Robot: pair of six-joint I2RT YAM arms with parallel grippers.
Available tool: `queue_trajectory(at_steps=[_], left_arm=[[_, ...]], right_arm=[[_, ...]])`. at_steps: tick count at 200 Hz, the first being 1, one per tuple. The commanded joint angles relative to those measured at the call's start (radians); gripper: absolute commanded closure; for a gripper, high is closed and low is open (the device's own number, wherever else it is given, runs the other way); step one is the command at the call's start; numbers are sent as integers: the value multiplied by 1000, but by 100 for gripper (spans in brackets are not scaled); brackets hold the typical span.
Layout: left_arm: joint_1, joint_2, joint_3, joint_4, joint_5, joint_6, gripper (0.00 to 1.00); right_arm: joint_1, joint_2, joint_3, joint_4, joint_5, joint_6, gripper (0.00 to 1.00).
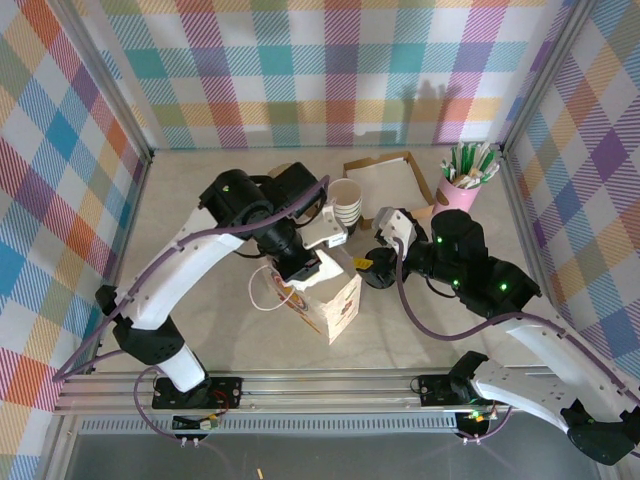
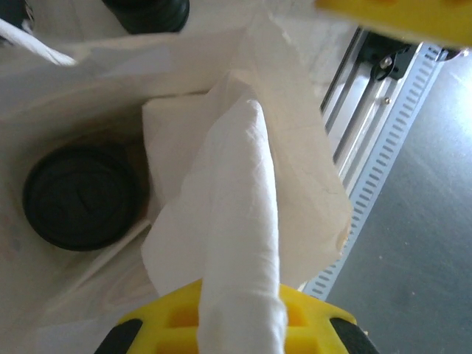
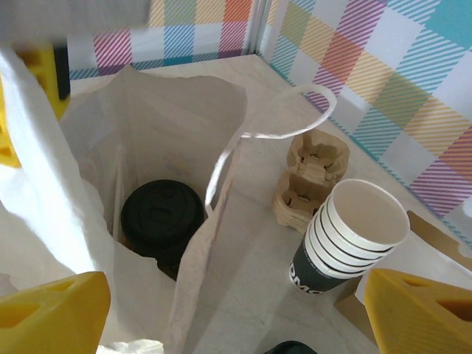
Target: Pack the takeout coffee
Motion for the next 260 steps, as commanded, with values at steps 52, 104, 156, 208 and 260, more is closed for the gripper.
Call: queue_trajectory(at_steps=[52,104,156,208,260], left_arm=[[-19,106,56,-48,34,-91,96],[-50,168,40,-43,68,-107,87],[-50,197,72,-41,70,-133,64],[-50,209,140,-75,33,-175,49],[-49,212,212,-175,-34,-206,45]], right_arm=[[-8,-10,4,0,8,-25,11],[-9,-36,-11,-21,34,-42,11],[-21,-56,-18,-11,47,-59,12],[-35,-59,11,-30,41,-93,13],[-43,-58,20,-48,21,-96,14]])
